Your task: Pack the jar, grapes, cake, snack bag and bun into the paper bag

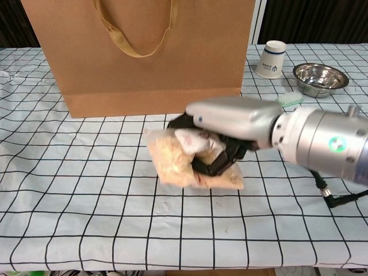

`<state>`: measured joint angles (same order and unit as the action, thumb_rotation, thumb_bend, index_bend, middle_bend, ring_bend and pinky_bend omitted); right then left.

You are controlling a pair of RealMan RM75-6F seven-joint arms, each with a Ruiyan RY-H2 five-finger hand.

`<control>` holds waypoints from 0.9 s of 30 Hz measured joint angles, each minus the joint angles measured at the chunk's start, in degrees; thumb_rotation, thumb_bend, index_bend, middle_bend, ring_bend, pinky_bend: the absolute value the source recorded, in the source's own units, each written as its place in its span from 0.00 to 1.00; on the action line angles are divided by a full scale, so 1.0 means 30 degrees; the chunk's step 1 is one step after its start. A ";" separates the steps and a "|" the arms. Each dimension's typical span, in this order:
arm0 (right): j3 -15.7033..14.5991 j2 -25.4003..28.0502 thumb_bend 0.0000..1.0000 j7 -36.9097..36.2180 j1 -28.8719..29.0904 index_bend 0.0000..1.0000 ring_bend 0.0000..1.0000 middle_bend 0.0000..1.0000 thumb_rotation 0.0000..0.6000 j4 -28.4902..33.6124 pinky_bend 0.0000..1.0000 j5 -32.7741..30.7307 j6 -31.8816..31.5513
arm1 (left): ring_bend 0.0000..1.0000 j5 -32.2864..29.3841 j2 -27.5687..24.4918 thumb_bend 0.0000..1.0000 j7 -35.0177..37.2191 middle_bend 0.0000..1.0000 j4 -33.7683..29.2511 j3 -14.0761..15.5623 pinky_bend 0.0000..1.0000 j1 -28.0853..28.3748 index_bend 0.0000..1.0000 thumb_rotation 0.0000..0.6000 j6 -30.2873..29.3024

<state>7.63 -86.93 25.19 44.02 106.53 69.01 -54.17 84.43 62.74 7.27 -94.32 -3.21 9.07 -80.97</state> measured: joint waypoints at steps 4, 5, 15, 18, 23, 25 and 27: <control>0.1154 0.2349 0.51 -0.1113 -0.0463 0.39 0.52 0.43 1.00 0.1734 0.46 0.0605 -0.1241 | 0.00 0.0034 -0.0005 0.13 0.0016 0.09 -0.0012 0.0023 0.02 0.0012 0.11 1.00 0.0037; 0.1432 0.2903 0.51 -0.1381 -0.0565 0.39 0.52 0.43 1.00 0.2117 0.46 0.0719 -0.1420 | 0.00 0.0030 -0.0004 0.13 0.0013 0.09 -0.0012 0.0025 0.02 0.0013 0.11 1.00 0.0044; 0.5278 0.7708 0.51 -0.4172 -0.1375 0.39 0.52 0.42 1.00 0.5081 0.46 0.0996 -0.3585 | 0.00 -0.0009 0.0036 0.13 -0.0099 0.09 -0.0037 0.0055 0.02 0.0066 0.11 1.00 0.0199; 0.6219 0.8322 0.51 -0.4504 -0.1141 0.39 0.52 0.42 1.00 0.5153 0.46 0.0396 -0.3594 | 0.00 -0.0056 0.0066 0.13 -0.0185 0.09 -0.0030 0.0037 0.02 0.0069 0.11 1.00 0.0201; 0.7490 0.8667 0.51 -0.4345 0.0492 0.41 0.52 0.42 1.00 0.4183 0.46 -0.1680 -0.2635 | 0.00 -0.0118 0.0104 0.13 -0.0302 0.09 -0.0041 0.0005 0.02 0.0068 0.11 1.00 0.0182; 0.8049 0.8592 0.51 -0.4183 0.1507 0.41 0.52 0.42 1.00 0.3351 0.46 -0.2752 -0.2148 | 0.00 -0.0091 0.0082 0.13 -0.0273 0.09 -0.0063 0.0001 0.02 0.0040 0.11 1.00 0.0112; 0.8459 0.8414 0.51 -0.3911 0.2640 0.41 0.52 0.42 1.00 0.2315 0.46 -0.3875 -0.1618 | 0.00 -0.0122 0.0059 0.13 -0.0231 0.09 -0.0062 -0.0028 0.02 0.0008 0.11 1.00 0.0042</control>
<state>33.01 -61.69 13.46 51.94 113.47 57.39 -59.03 84.07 62.91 6.58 -94.51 -3.29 9.10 -80.84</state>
